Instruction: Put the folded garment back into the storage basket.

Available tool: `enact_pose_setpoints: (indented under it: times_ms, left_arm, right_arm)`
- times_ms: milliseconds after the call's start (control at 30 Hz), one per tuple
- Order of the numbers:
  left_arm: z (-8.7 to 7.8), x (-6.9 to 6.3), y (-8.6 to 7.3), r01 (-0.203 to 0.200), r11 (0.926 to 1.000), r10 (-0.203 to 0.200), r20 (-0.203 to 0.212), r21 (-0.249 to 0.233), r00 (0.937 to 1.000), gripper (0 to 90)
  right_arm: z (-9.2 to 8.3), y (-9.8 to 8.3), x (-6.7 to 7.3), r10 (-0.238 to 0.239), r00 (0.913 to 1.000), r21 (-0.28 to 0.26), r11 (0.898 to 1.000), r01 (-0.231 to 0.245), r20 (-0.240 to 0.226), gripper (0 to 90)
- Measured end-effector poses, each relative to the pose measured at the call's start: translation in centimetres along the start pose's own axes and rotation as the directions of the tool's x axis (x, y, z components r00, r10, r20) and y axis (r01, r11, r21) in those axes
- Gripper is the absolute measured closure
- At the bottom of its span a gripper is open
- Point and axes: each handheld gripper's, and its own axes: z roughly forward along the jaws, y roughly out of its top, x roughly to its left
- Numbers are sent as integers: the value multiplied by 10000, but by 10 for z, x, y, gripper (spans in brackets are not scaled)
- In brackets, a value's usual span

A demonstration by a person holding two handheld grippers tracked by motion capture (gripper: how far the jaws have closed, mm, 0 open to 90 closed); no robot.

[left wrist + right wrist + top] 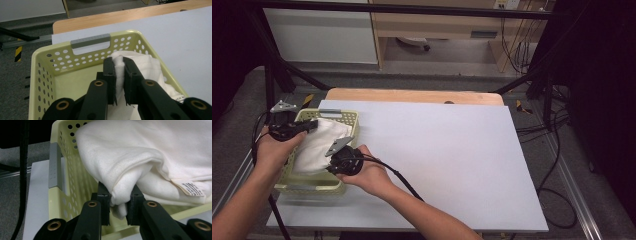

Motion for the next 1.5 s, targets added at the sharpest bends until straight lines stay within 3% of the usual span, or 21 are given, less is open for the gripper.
enact_pose_setpoints:
  times_ms: [333,867,933,967,1000,1033,1067,1233,1367,1500]
  left_arm:
    - [6,1,-2,-67,9999,68,-23,117,10000,810]
    - [14,4,-10,197,9996,-197,-26,211,9998,791]
    - [16,4,-10,190,9996,-188,-110,192,9998,724]
    - [16,4,-10,264,9995,-262,-108,168,9996,652]
    - [17,3,-11,403,9991,-402,-91,106,9991,513]
    - [16,2,-11,462,9989,-462,-107,25,9989,513]
    - [15,0,-11,491,9987,-494,-196,-137,9986,456]
    - [10,-16,-9,732,9959,-730,52,-533,9973,359]
    - [11,-32,-4,625,9972,-619,153,-420,9980,297]
    - [11,-47,0,603,9963,-587,283,-605,9979,232]
  right_arm:
    - [-2,1,-1,-54,9999,109,9999,52,141,769]
    - [-3,1,0,-237,9997,453,9987,232,104,748]
    - [-4,1,-1,-1,10000,389,9992,1,-18,595]
    - [-5,1,-2,155,9999,349,9993,-155,-10,524]
    - [-12,1,-2,185,9997,203,9996,-188,170,436]
    - [-12,1,-2,185,9997,203,9996,-188,170,436]
    - [-22,1,-3,297,9994,-43,9996,-296,190,366]
    - [-41,-2,-1,137,9985,-330,9994,-120,525,282]
    - [-57,-8,1,4,9943,-446,9990,44,1068,209]
    - [-76,-22,0,287,9907,-729,9972,-191,1331,173]
